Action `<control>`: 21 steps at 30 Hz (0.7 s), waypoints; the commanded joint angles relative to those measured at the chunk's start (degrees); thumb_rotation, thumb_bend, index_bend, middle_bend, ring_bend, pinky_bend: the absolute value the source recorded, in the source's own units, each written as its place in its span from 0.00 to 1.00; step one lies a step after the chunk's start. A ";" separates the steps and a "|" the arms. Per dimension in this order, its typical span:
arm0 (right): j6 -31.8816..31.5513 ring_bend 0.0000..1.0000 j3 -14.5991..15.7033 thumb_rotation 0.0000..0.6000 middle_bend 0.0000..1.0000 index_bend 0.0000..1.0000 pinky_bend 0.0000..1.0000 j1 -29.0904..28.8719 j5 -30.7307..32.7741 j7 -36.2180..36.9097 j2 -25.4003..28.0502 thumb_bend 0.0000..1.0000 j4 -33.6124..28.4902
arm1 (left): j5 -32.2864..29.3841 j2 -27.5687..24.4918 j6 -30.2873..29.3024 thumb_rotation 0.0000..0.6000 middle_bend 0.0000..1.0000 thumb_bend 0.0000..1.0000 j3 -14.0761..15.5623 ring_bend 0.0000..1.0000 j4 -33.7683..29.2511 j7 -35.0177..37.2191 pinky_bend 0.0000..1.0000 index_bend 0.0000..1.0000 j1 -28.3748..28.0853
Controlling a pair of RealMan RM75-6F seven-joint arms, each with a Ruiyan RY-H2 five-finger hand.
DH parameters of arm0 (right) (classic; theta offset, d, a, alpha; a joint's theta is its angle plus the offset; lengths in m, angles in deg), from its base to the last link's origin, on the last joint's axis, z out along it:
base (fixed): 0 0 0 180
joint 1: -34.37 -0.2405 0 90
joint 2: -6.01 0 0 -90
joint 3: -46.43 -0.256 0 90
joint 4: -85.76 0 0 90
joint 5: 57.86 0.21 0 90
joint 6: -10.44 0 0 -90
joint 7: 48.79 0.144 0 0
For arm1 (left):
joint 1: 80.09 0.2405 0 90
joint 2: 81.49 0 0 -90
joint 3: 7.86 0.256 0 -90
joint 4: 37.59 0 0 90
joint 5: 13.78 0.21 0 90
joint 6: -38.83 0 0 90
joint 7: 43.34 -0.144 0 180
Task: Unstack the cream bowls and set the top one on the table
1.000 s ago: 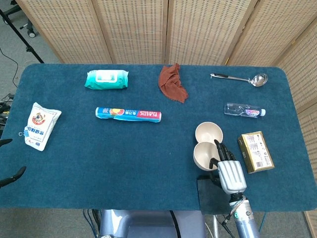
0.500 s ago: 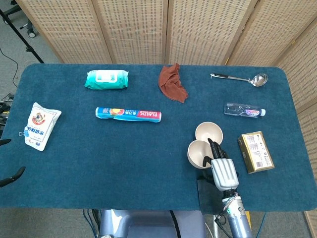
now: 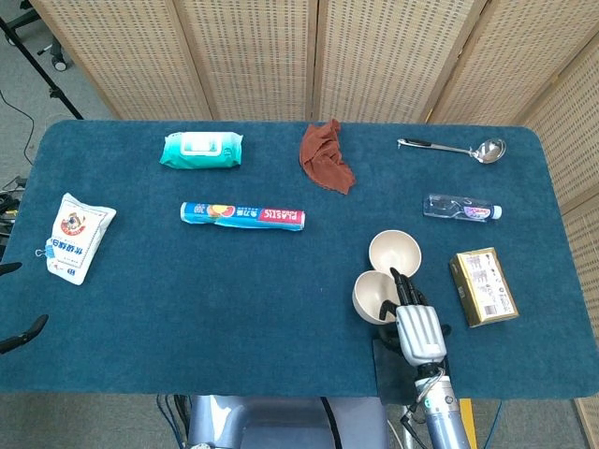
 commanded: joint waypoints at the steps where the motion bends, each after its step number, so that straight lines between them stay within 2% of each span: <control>1: 0.45 0.00 -0.17 1.00 0.00 0.62 0.21 -0.24 -0.08 -0.09 -0.76 0.39 0.27 | 0.15 -0.07 -0.18 1.00 0.00 0.18 0.03 0.00 -0.11 0.04 0.05 0.26 0.08; 21: 1.43 0.00 0.97 1.00 0.00 0.62 0.21 0.85 0.67 0.41 -2.49 0.36 2.41 | 0.38 -0.36 -0.60 1.00 0.00 0.18 0.07 0.00 -0.33 0.25 0.05 0.26 0.33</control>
